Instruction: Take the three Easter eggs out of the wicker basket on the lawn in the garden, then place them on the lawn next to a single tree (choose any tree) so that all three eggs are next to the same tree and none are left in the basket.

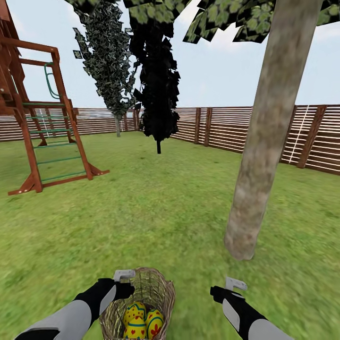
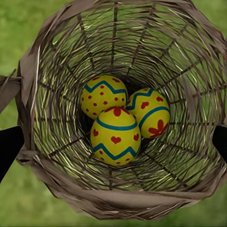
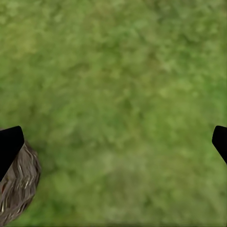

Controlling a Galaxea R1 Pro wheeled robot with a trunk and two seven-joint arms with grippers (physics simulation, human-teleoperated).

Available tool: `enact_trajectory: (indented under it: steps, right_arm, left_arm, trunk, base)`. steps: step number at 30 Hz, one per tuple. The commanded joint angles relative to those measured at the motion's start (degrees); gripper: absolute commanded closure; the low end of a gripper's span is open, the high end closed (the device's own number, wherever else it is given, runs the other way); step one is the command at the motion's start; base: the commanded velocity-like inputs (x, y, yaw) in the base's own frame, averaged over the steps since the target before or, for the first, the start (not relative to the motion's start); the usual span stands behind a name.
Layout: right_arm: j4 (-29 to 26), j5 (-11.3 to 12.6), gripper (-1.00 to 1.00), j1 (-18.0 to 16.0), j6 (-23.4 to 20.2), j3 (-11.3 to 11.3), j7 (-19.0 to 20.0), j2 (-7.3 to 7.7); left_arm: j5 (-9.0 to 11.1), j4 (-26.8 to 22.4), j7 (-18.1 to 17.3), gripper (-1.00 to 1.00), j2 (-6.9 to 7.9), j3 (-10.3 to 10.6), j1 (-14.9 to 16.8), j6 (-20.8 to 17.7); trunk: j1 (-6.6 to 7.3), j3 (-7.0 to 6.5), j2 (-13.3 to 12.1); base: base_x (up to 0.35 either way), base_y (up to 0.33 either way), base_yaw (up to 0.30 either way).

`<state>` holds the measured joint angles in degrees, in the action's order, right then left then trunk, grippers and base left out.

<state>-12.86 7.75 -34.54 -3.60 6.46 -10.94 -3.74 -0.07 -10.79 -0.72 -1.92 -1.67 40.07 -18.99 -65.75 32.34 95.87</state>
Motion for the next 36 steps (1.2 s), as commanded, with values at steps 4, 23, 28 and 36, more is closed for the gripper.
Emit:
enact_trajectory:
  steps: [4,23,28,36]
  right_arm:
    - [-0.15,0.25,-1.0,-0.01,-0.27,0.22,-0.14,-0.04]
    - [-0.15,0.25,-1.0,0.0,-0.27,0.22,-0.14,-0.04]
    - [-0.15,0.25,-1.0,0.0,-0.27,0.22,-0.14,-0.04]
    - [-0.15,0.25,-1.0,0.0,-0.27,0.22,-0.14,-0.04]
  left_arm:
    - [-0.01,-0.11,-0.07,-1.0,-0.01,-0.17,0.01,-0.35]
    - [-0.01,-0.11,-0.07,-1.0,-0.09,-0.16,0.01,0.93]
    - [-0.01,-0.11,-0.07,-1.0,-0.1,-0.16,0.01,1.0]
    - [-0.01,-0.1,-0.07,-1.0,-0.1,-0.16,0.01,1.03]
  trunk:
    - [-0.88,0.78,1.65]
    - [-5.05,4.19,9.27]
    - [-6.15,5.09,11.27]
    - [-7.91,6.53,14.48]
  base:
    - [0.0,0.0,0.0]
    - [0.0,0.0,0.0]
    - [0.0,0.0,0.0]
    - [0.0,0.0,0.0]
